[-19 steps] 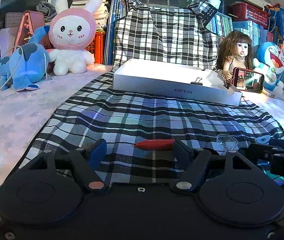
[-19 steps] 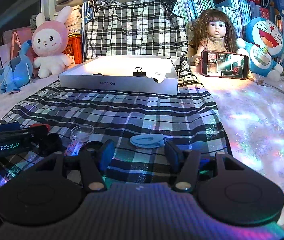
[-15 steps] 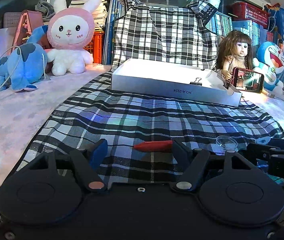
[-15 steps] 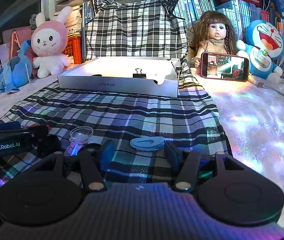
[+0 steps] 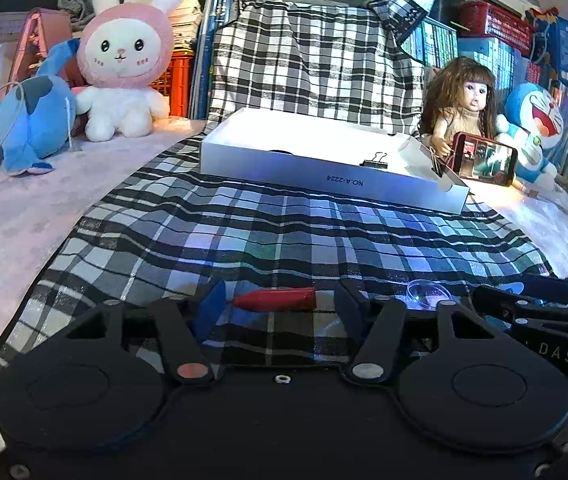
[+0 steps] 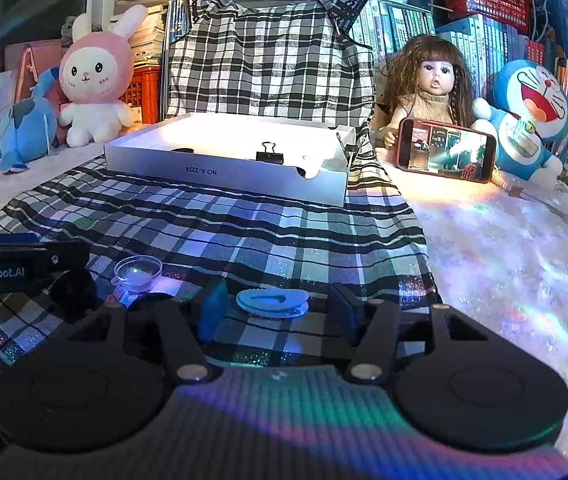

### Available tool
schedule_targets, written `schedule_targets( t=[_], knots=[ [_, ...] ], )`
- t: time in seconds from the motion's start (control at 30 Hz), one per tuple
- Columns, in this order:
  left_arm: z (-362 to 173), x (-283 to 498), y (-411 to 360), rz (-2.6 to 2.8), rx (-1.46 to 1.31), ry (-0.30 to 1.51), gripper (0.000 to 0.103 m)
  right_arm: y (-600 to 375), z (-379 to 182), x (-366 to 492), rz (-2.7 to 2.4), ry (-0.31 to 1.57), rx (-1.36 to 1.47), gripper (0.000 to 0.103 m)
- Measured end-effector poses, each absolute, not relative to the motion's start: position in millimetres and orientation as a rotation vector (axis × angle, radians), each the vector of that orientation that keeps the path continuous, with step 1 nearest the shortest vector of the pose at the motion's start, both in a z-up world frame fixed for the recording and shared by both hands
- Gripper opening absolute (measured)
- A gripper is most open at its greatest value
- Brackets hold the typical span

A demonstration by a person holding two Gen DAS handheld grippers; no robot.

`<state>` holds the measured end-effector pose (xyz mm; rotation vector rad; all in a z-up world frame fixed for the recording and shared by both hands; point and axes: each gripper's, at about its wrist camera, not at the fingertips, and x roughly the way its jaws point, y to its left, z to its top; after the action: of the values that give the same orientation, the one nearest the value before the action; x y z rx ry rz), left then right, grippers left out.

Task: Organize rigid objects
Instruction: 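Grasp the red stick with the left tool while the right tool grasps the light blue oval piece, then lift both held items and carry them over the white box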

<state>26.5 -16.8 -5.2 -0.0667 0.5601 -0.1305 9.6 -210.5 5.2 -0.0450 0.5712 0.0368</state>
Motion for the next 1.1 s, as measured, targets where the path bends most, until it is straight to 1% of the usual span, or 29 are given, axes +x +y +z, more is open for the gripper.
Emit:
schedule_targets(
  t=[0.07, 0.13, 0.2, 0.23, 0.3, 0.33, 0.37, 0.8, 1.1],
  knots=[
    [-5.8, 28.0, -17.9, -0.134, -0.054, 0.559, 0.047, -211.0, 5.1, 10.8, 0.040, 0.573, -0.048, 0.069],
    [-6.6, 28.2, -18.5, -0.131, -0.041, 0.556, 0.043, -212.0, 5.0, 11.7, 0.045, 0.576, -0.043, 0.069],
    [-7.1, 27.9, -18.4, -0.134, -0.038, 0.553, 0.043, -213.1, 4.6, 12.3, 0.051, 0.577, -0.036, 0.068],
    [-7.4, 27.5, -18.0, -0.135, -0.039, 0.551, 0.043, -213.6, 4.7, 12.3, 0.055, 0.578, -0.031, 0.066],
    [-7.5, 27.1, -18.0, -0.138, -0.037, 0.549, 0.042, -214.2, 4.7, 11.9, 0.068, 0.578, -0.020, 0.056],
    [-7.4, 26.5, -17.6, -0.139, -0.035, 0.548, 0.042, -214.1, 4.9, 11.4, 0.074, 0.577, -0.017, 0.049],
    [-7.0, 26.0, -17.4, -0.140, -0.035, 0.548, 0.042, -213.9, 5.1, 10.8, 0.077, 0.575, -0.017, 0.046],
    [1.4, 29.0, -11.1, -0.152, -0.032, 0.545, 0.042, -218.4, 15.0, 16.5, 0.067, 0.576, 0.022, 0.045],
    [17.9, 60.5, -3.2, -0.167, -0.043, 0.568, 0.042, -226.5, 25.7, 33.6, 0.046, 0.577, 0.088, 0.045]
  ],
)
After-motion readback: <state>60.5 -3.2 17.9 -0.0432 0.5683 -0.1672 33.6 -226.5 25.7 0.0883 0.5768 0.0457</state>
